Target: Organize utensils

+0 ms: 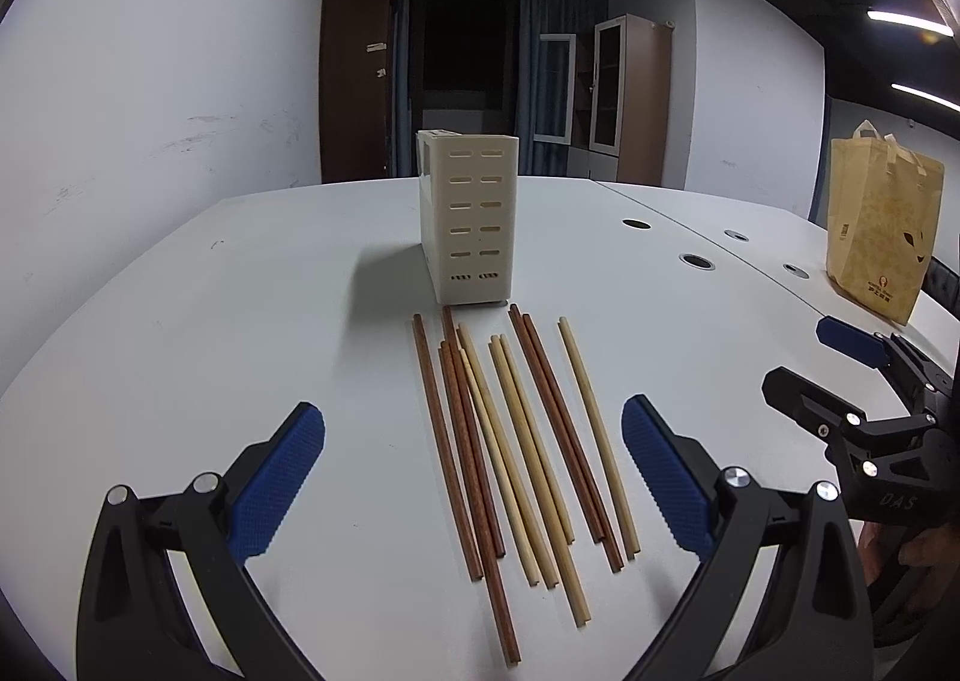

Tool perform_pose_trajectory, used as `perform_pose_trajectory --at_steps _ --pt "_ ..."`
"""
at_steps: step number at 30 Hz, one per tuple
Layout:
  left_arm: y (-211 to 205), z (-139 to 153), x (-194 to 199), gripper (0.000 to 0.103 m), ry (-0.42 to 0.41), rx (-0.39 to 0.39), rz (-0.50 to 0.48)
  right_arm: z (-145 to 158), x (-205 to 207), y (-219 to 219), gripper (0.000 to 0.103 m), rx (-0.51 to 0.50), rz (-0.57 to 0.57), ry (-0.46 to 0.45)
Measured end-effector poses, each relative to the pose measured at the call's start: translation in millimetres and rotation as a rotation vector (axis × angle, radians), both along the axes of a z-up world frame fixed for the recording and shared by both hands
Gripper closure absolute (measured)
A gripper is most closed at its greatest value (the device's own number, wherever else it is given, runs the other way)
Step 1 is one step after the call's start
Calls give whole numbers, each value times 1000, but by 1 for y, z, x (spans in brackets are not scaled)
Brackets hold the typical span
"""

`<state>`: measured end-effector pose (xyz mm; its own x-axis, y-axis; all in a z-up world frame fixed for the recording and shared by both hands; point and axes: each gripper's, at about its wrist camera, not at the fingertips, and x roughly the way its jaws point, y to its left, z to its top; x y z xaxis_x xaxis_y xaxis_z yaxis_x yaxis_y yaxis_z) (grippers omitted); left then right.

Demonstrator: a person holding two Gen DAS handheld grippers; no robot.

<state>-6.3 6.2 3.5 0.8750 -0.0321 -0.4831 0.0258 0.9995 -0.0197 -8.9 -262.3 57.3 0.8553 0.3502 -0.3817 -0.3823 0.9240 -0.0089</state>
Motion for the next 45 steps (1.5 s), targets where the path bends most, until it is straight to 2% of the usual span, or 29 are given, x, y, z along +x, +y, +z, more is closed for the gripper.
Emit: perform_pose_trajectory --at_steps 17,33,40,45 --pt "8 0 -2 5 2 -15 37 -1 5 3 8 -7 -2 12" --pt "4 -4 0 5 27 -16 10 -3 8 3 8 -1 -27 14" --pt "8 -4 0 5 32 -31 30 -4 10 3 8 -3 -32 23" --pt "12 -2 8 5 62 -24 26 -9 28 11 8 -10 -14 95"
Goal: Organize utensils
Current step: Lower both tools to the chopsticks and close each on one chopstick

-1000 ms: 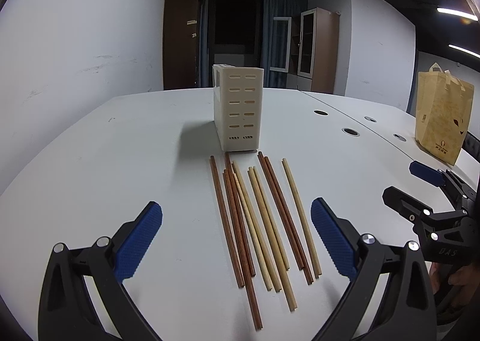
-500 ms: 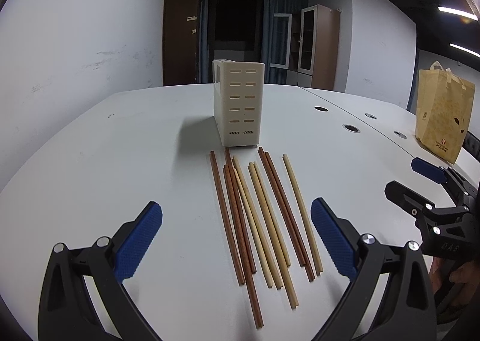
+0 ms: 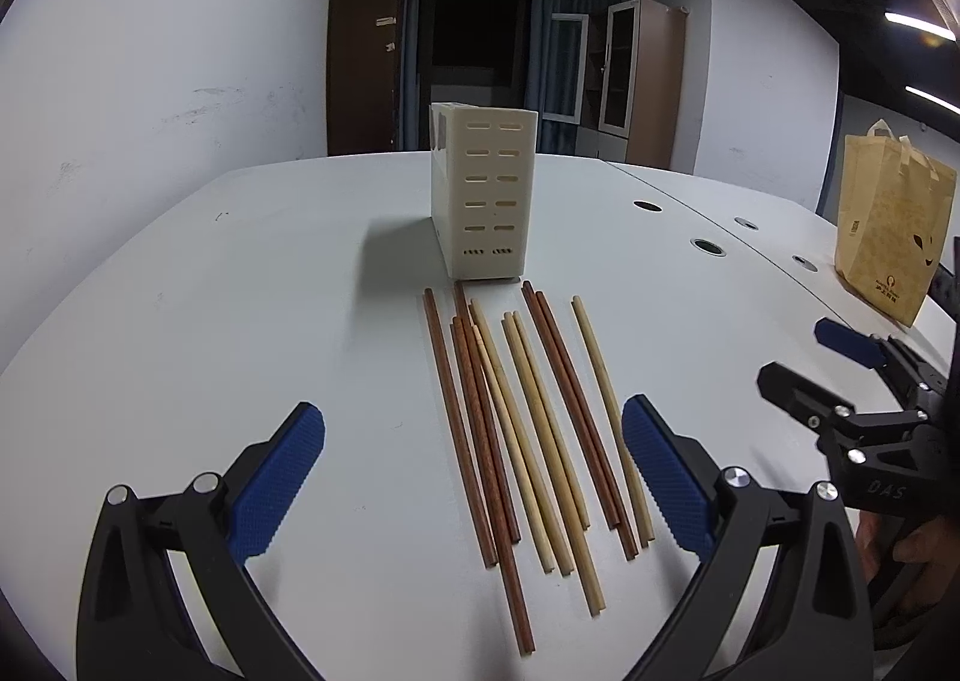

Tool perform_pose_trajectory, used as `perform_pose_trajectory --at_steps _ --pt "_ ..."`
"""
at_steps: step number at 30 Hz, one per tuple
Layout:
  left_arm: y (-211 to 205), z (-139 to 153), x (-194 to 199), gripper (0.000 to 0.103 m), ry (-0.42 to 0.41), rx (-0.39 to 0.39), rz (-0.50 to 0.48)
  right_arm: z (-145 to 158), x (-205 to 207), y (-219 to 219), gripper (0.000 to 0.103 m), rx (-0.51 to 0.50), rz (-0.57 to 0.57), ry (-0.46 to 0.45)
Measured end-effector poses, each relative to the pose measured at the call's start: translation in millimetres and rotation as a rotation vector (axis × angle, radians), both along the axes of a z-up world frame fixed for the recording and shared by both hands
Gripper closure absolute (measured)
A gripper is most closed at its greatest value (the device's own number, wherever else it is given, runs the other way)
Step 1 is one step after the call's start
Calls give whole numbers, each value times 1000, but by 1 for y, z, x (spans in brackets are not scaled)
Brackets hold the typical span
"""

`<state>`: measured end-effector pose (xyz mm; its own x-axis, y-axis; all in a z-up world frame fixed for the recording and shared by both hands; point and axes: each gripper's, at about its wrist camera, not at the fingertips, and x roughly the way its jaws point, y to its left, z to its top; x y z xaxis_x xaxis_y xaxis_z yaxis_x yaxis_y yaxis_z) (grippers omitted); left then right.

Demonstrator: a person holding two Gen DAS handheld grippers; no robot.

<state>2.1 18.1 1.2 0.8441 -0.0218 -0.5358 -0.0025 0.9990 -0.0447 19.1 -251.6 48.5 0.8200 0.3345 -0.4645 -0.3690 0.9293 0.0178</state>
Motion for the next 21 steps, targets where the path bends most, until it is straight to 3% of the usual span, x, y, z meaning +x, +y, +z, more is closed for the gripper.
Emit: perform_pose_trajectory --at_steps 7,21 --pt "10 11 19 5 51 3 2 10 24 10 8 -18 7 35" --pt "24 24 60 5 71 23 36 19 71 27 8 -15 32 145"
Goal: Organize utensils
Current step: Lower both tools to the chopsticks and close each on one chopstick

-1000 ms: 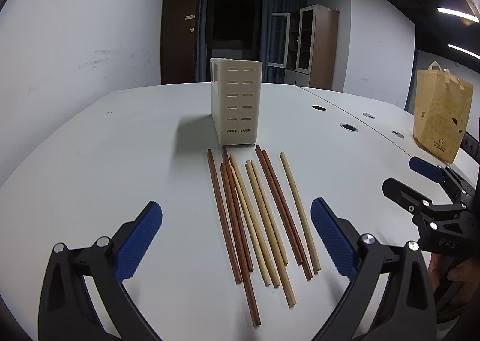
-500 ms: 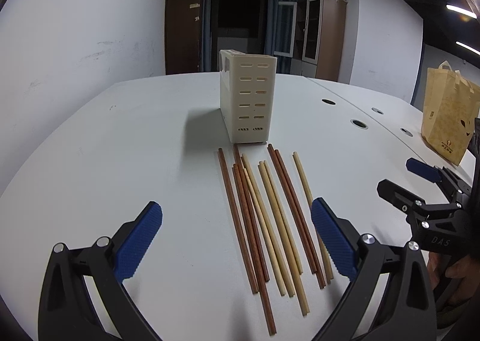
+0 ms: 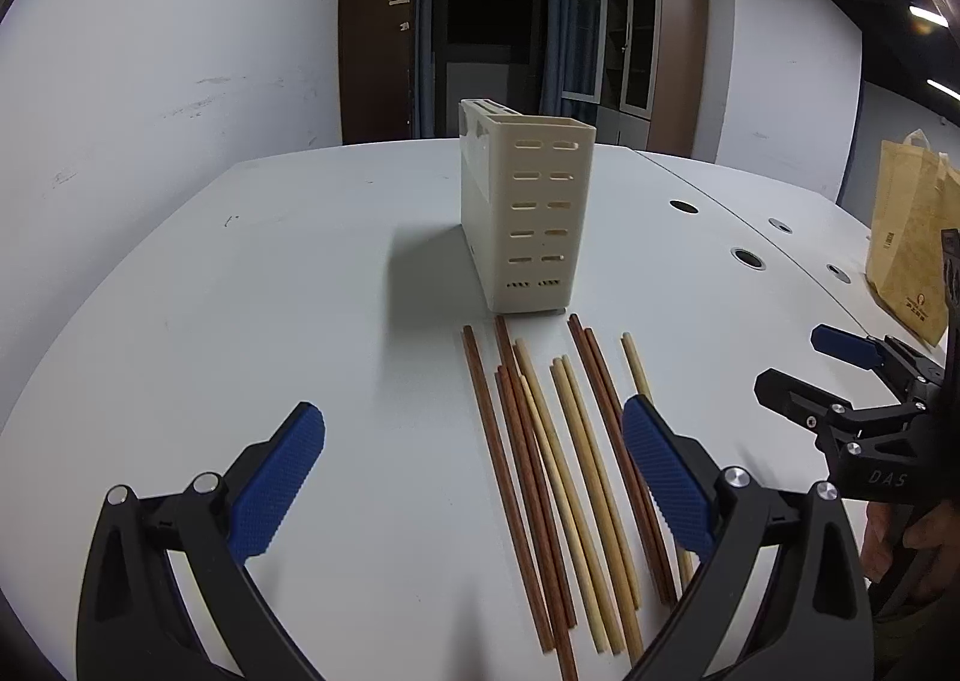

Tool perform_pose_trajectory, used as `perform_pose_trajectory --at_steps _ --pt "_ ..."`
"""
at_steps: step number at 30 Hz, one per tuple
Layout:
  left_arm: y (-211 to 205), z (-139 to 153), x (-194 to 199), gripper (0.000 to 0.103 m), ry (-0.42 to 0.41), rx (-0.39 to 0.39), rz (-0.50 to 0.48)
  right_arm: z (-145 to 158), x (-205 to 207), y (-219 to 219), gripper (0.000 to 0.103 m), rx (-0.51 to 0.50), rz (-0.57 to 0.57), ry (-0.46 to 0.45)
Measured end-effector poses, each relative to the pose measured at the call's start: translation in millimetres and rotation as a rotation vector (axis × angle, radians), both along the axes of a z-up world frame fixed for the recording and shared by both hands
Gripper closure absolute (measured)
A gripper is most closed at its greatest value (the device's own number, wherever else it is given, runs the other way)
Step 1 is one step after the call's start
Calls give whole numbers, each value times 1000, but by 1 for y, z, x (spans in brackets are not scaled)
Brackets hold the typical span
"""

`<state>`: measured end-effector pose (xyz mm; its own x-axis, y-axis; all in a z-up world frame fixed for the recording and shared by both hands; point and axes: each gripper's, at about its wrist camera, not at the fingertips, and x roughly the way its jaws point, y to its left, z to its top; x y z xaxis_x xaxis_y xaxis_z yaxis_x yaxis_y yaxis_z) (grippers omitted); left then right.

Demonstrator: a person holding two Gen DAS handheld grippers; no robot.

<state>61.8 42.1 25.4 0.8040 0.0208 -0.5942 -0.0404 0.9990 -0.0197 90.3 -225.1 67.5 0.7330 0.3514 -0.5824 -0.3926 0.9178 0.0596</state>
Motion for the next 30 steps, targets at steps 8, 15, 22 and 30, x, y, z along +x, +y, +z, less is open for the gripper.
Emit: perform_pose_trajectory --at_steps 8,15,22,30 --pt "5 1 25 5 31 7 11 3 28 8 8 -35 2 52" --pt "3 5 56 5 129 3 -49 -3 54 16 9 -93 -7 112" --pt "4 12 88 5 176 31 -39 -7 78 23 9 -107 14 202" --pt "24 -10 124 5 298 -30 -4 -15 105 30 9 -126 7 286"
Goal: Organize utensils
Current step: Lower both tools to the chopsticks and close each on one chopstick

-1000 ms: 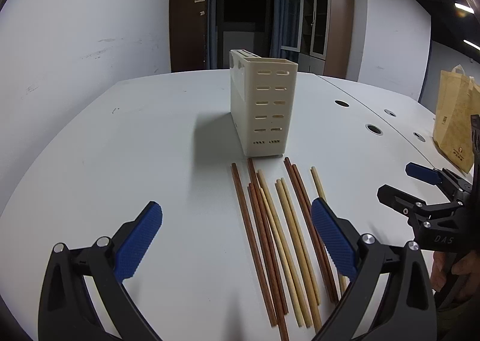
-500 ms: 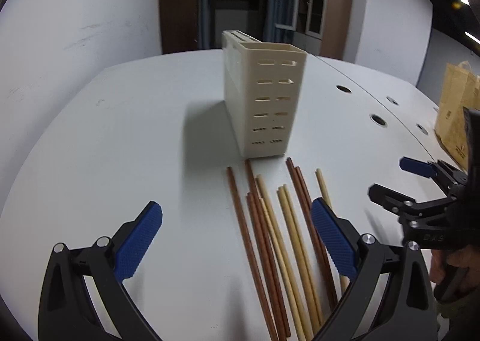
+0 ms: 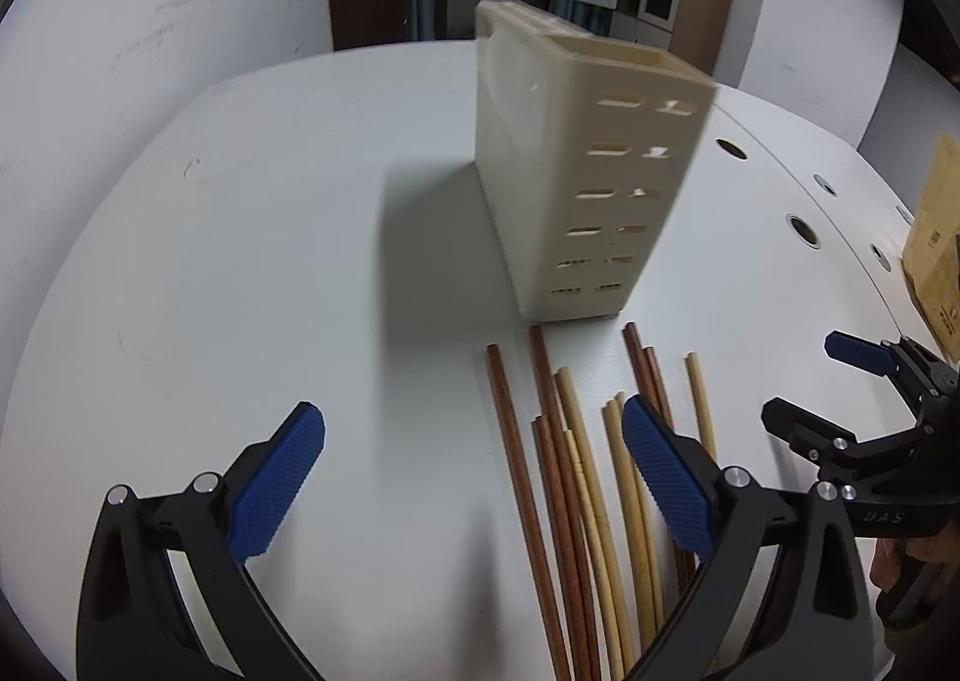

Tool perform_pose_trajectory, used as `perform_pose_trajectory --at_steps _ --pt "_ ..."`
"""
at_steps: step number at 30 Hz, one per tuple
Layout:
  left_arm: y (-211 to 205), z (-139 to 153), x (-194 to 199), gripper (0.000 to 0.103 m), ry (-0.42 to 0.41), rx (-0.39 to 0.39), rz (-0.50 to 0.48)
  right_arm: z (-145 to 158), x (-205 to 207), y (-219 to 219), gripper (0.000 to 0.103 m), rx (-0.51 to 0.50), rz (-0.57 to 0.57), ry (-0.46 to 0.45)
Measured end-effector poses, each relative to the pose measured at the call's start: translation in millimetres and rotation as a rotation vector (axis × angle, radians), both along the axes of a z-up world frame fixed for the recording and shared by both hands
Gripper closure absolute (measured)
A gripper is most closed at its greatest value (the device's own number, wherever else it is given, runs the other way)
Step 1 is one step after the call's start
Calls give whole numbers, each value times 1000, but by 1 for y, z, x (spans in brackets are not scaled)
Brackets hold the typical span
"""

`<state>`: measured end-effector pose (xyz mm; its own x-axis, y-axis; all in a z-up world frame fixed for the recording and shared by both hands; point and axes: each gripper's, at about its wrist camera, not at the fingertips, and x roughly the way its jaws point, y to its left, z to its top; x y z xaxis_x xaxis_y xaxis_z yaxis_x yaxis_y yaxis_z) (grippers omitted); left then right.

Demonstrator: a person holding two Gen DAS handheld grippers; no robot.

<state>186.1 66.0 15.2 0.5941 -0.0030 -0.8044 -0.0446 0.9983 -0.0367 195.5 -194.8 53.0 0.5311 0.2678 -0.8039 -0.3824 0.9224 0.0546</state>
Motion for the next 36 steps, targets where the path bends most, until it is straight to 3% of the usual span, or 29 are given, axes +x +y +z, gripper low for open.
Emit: perform_pose_trajectory --at_steps 7,17,20,24,29,31,36 --pt "10 -20 27 6 100 -22 11 -20 24 7 13 -8 -15 104" --pt "6 -45 49 19 157 -10 -16 -37 38 13 27 -34 -45 159" --pt "3 -47 54 24 164 10 -22 -40 41 15 37 -26 -37 168" --pt "3 -54 61 35 191 -2 -25 -42 42 20 41 -32 -35 170" --pt "1 -56 67 46 204 13 -31 -41 43 29 55 -67 -40 162" --pt "0 -59 68 61 220 18 -27 -40 42 31 62 -70 -38 161" --pt "-4 -61 69 66 222 48 -49 -40 34 37 72 -100 -23 149"
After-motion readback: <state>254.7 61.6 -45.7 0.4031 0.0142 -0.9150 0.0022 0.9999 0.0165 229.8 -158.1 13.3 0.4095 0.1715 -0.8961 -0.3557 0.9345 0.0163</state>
